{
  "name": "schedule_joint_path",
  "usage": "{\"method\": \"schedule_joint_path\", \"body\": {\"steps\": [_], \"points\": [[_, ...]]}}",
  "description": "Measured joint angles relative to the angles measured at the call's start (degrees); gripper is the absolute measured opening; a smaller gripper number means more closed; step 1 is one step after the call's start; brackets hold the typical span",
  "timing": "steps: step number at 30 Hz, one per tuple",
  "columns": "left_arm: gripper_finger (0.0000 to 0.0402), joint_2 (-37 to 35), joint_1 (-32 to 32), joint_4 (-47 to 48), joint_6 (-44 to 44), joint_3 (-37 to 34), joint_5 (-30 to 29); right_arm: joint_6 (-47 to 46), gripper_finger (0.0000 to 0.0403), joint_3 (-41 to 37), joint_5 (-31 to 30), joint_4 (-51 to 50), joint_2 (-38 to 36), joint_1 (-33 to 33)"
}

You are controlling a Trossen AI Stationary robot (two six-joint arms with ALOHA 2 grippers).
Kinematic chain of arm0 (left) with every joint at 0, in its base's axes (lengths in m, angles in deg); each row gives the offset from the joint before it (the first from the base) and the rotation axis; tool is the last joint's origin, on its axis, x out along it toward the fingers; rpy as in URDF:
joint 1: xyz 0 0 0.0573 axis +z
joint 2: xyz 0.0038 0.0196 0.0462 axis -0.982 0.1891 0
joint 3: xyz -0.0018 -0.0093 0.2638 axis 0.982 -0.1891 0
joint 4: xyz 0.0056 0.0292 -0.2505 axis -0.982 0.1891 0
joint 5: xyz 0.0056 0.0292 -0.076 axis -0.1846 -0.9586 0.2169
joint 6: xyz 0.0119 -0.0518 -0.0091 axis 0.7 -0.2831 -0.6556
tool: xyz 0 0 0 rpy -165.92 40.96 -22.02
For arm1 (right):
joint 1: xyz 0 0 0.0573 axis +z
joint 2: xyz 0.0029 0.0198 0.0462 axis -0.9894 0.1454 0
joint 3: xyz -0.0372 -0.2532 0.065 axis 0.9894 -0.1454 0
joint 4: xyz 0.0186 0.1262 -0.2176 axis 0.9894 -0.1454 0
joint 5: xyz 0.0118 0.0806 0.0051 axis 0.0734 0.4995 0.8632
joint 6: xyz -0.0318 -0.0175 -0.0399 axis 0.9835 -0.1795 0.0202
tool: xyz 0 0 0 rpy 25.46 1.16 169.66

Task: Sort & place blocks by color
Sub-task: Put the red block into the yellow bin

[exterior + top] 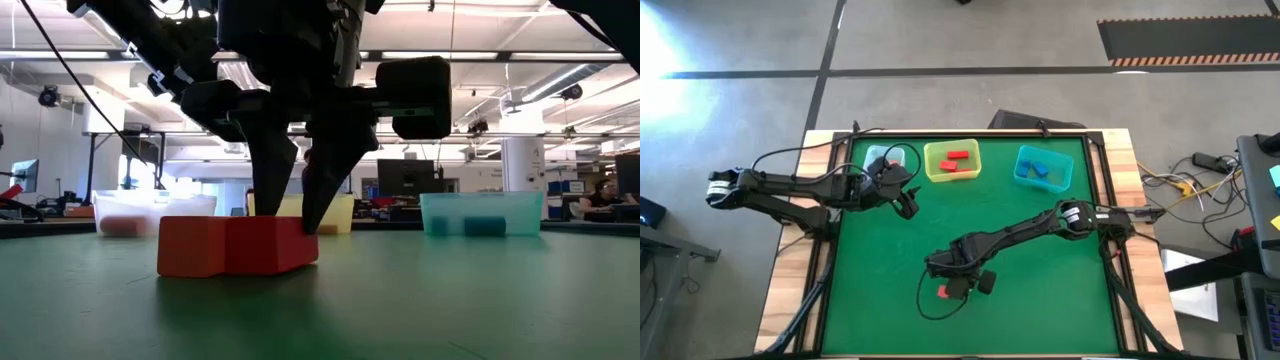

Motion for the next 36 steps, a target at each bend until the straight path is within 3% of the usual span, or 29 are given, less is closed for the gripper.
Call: {"method": "schedule_joint_path", "body": {"steps": [6, 13, 18, 26, 33, 36], "points": [[0.0191, 0.00, -0.02, -0.02, -0.02, 0.00, 0.00, -0.90, 0.0106, -0.03, -1.71, -0.88, -0.53, 0.01], [0.0191, -0.02, -0.01, -0.02, -0.02, 0.00, 0.00, -6.18, 0.0106, -0.11, -15.74, -6.83, -5.80, -1.55], [0.0191, -0.04, 0.00, -0.02, -0.07, 0.00, -0.27, -13.72, 0.0107, -0.11, -20.74, -10.21, -11.32, -6.73], [0.0191, -0.04, 0.00, -0.04, -0.15, 0.00, -1.79, -28.07, 0.0109, -0.73, -21.46, -8.21, -16.75, -21.96], [0.0191, -0.04, 0.00, -0.12, -0.22, 0.00, -1.92, -28.84, 0.0110, -4.47, -20.62, 5.64, -16.45, -34.59], [0.0191, -0.04, -0.01, -0.15, -0.24, 0.00, -1.92, -28.79, 0.0110, -6.31, -16.98, 11.98, -14.67, -38.54]]}}
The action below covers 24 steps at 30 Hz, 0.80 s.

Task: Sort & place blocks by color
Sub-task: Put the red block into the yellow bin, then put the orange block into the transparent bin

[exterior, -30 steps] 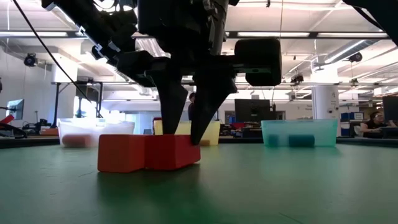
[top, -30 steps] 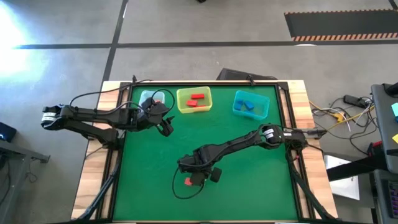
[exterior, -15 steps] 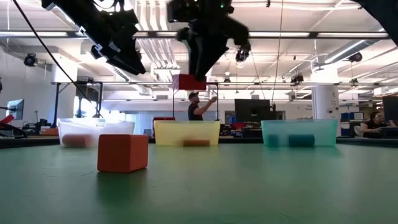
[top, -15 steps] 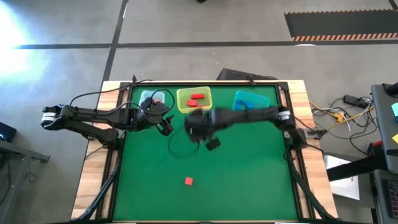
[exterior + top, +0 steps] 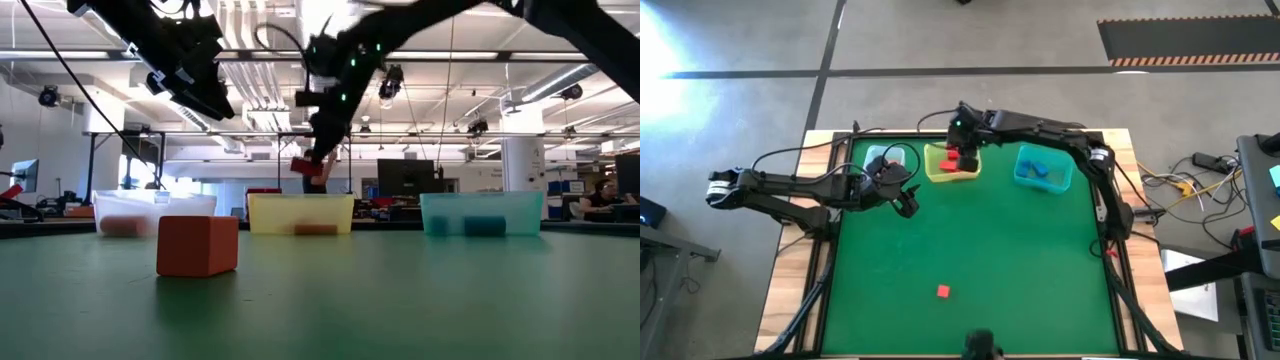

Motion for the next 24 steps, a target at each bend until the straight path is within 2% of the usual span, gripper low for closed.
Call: {"method": "schedule_joint_path", "body": {"steps": [3, 10, 13, 20, 24], "points": [[0.0191, 0.00, -0.01, 0.02, 0.00, 0.00, 0.00, -0.59, 0.0110, -2.64, 4.83, 6.11, 1.99, -2.68], [0.0191, 0.00, -0.03, 0.13, 0.00, 0.00, 0.00, -1.95, 0.0113, -5.72, 4.95, 12.57, 5.01, -4.80], [0.0191, 0.00, -0.03, 0.13, 0.01, 0.00, 0.00, -2.31, 0.0127, -5.92, 5.24, 12.77, 5.14, -4.73], [0.0191, 0.00, -0.03, 0.15, 0.02, 0.00, 0.02, -3.60, 0.0187, -4.98, 5.20, 11.27, 5.18, -4.71], [0.0191, 0.00, -0.04, 0.13, 0.02, 0.00, 0.13, -4.76, 0.0203, -2.70, 5.18, 7.18, 4.39, -4.56]]}}
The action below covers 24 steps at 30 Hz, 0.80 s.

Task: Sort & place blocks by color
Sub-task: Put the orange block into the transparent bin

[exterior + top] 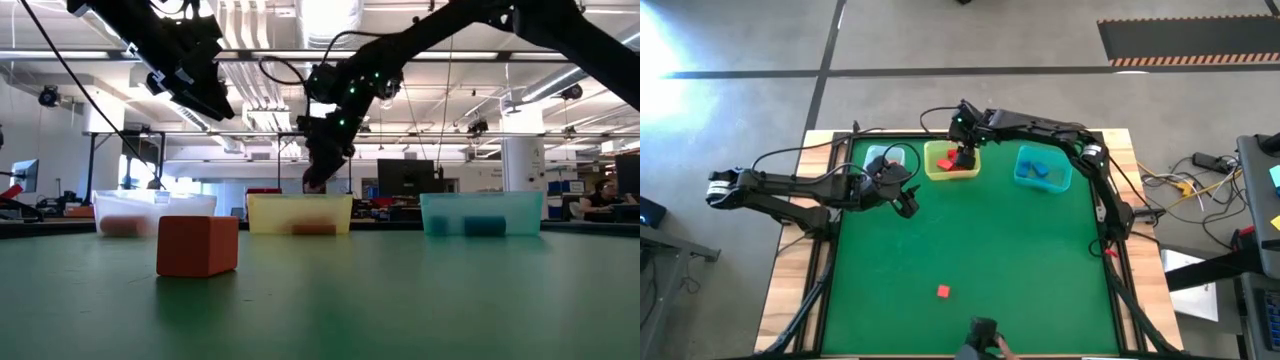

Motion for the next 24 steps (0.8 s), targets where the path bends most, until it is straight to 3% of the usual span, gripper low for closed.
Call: {"method": "schedule_joint_path", "body": {"steps": [6, 11, 20, 24], "points": [[0.0191, 0.00, -0.43, -1.37, -0.07, -0.02, 5.04, -4.97, 0.0194, 0.62, 1.36, -10.13, -5.68, 2.87], [0.0191, 0.00, -1.08, -4.96, 2.02, 0.05, 10.07, -11.08, 0.0177, -5.49, 1.44, -12.20, -14.20, 9.50], [0.0191, 0.70, -9.02, -13.19, 0.27, 0.26, 11.06, -21.13, 0.0145, -28.05, 0.55, 4.90, -34.11, 26.46], [0.0191, 2.28, -14.07, -17.41, -1.14, 0.59, 11.08, -22.76, 0.0131, -38.68, -5.99, 15.06, -41.41, 34.67]]}}
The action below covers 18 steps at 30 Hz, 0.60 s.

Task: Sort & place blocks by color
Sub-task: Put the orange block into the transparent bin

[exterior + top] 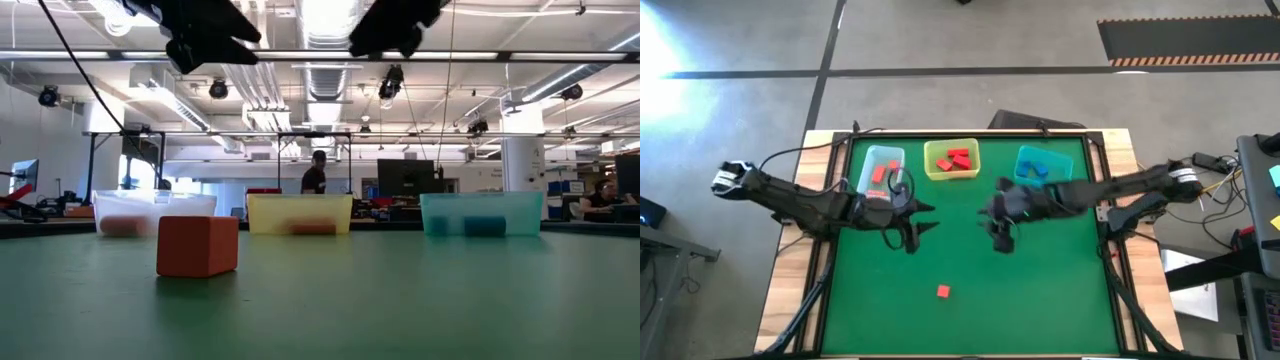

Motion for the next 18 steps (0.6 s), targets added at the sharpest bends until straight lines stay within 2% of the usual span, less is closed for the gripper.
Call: {"method": "schedule_joint_path", "body": {"steps": [6, 9, 12, 18], "points": [[0.0191, 5.02, -7.18, -2.40, -1.61, 1.04, 0.11, -0.41, 0.0112, -12.98, -13.41, 11.44, -7.03, 10.45], [0.0191, 8.79, -10.16, -2.16, -1.68, 2.06, 2.52, -0.33, 0.0103, -17.70, -17.84, 16.53, -9.35, 13.87], [0.0191, 13.06, -12.49, -2.15, -1.57, 2.52, 7.15, 0.15, 0.0095, -21.33, -19.12, 21.59, -11.01, 15.58], [0.0193, 22.91, -15.21, -1.90, -1.85, 2.63, 7.82, 1.97, 0.0080, -25.70, -19.10, 29.19, -12.59, 15.98]]}}
